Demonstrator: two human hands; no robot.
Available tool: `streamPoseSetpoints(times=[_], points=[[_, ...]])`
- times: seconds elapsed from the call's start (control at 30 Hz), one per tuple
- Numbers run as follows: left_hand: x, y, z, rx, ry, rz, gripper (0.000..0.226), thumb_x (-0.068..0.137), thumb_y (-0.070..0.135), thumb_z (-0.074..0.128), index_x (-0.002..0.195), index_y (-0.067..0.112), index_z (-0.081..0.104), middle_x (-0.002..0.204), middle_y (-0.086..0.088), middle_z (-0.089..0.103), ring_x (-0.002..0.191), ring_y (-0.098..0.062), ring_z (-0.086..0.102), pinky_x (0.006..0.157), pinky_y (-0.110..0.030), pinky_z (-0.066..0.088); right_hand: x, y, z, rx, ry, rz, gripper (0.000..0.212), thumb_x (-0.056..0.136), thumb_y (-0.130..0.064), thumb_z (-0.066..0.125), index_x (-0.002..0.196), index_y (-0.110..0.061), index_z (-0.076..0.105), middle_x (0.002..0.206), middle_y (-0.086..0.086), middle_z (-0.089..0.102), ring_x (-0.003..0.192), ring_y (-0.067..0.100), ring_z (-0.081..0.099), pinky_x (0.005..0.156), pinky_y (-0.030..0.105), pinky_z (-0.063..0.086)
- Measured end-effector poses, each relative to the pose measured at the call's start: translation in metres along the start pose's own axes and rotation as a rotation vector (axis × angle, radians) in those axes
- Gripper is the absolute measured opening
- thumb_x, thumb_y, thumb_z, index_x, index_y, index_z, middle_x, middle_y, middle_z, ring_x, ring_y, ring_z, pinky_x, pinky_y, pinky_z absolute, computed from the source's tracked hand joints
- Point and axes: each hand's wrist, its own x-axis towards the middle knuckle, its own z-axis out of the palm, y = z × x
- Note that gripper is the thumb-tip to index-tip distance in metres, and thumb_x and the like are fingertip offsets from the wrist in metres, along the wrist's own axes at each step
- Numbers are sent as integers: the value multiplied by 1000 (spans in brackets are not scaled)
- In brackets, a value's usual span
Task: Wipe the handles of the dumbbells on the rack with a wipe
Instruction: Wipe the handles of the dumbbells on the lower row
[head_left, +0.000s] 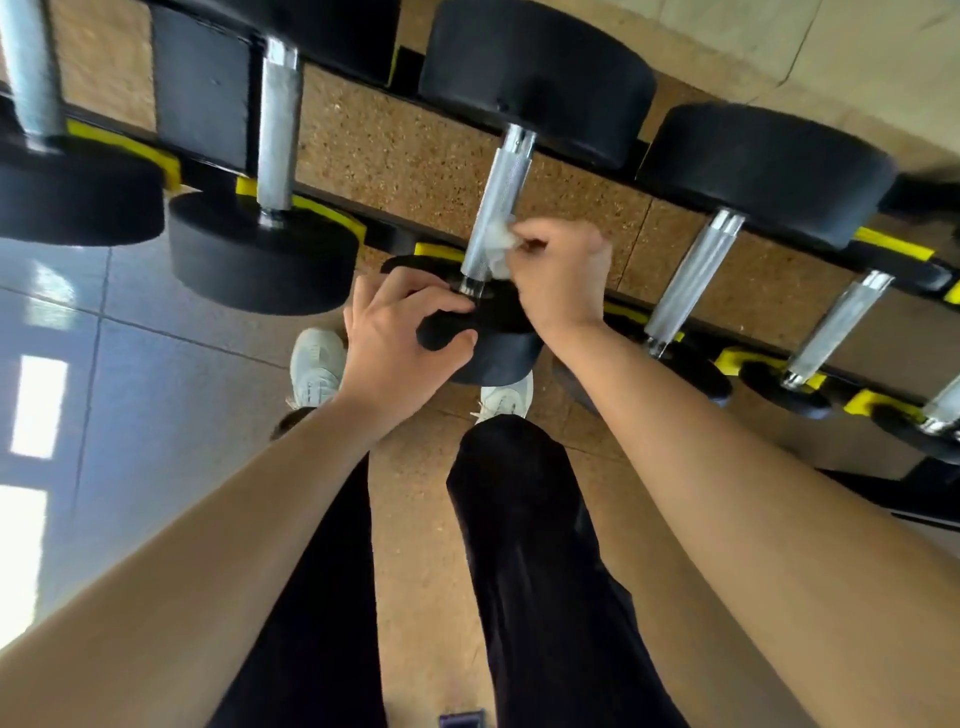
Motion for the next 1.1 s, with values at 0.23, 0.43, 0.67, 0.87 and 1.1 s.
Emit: streamPoseSetpoints(times=[0.23,0.43,0.67,0.87,1.1], points=[[15,-14,-6,-27,-118,70,29,78,52,68,100,34,77,107,17,62,109,-18,46,98,-35,39,29,-16,22,-192,30,-346,25,78,7,68,97,-6,79,107,7,74,104,25,68,88,38,58],[43,-24,-24,-123,-327,82,40,67,60,72,99,36,74,101,21,68,108,-11,59,99,-30,46,6,-23,17,-201,-286,-77,17,84,-13,70,96,-14,81,95,5,77,91,20,70,84,33,56],[53,-16,-33,-276,-215,33,62,75,49,79,128,36,49,115,4,61,103,-11,61,87,-39,55,-18,-44,-2,807,-237,555,13,88,-4,66,90,6,74,90,26,72,79,27,70,71,35,55],[66,-18,-37,-237,-356,101,32,93,28,71,124,25,65,88,2,71,77,-14,65,72,-29,51,-22,-27,-8,1049,-268,582,14,94,-1,63,102,8,68,107,27,70,93,30,72,84,38,60],[97,-42,-38,-4,-433,124,10,88,22,77,97,23,72,83,12,68,78,-4,66,79,-30,57,-16,16,-5,246,-146,304,13,78,-8,84,85,-15,75,77,1,73,63,10,69,66,28,59]])
